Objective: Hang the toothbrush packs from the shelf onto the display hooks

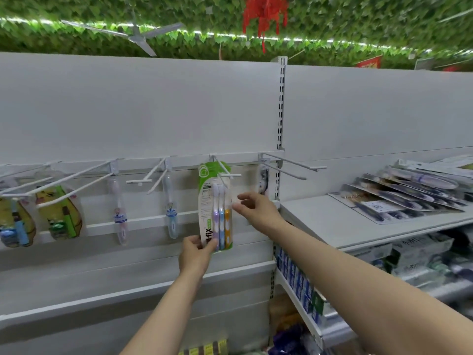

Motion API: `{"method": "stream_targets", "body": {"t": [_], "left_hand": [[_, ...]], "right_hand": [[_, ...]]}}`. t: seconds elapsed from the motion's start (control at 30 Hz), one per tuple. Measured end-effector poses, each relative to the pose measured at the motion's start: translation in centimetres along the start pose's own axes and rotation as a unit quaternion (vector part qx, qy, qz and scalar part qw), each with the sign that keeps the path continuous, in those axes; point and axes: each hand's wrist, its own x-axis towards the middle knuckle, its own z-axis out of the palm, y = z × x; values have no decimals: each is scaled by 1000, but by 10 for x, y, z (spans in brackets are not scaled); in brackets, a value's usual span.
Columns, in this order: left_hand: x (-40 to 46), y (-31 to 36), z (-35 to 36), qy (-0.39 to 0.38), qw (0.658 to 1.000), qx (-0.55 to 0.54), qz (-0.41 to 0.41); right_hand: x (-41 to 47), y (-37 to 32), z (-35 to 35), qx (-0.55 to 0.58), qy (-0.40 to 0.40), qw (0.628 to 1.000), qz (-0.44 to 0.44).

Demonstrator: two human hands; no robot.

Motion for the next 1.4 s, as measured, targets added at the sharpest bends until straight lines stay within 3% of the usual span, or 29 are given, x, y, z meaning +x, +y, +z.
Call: {"method": "stream_targets", "body": {"t": [0.17,0.3,0.47,0.73,0.93,1.13,1.4], "left_hand": [[-46,25,4,13,995,92,-30],[-93,75,28,-11,979,198,52],[-182,141,98,-45,909,353,215],[-309,190,247,-91,833,403,369],[-387,202,361,-127,782,414,448],[-428,208,466,-176,753,391,499],[-449,185,616,-285,723,378,503]], "right_hand": [[-31,7,-60,-232,-21,971,-48],[-64,8,-137,-363,-26,926,-98],[-117,28,-254,-458,4,880,-126],[-230,75,-442,-535,51,836,-113],[-306,113,-550,-578,74,811,-50],[-352,169,-626,-567,106,817,22],[-374,281,-699,-519,131,836,121]]}}
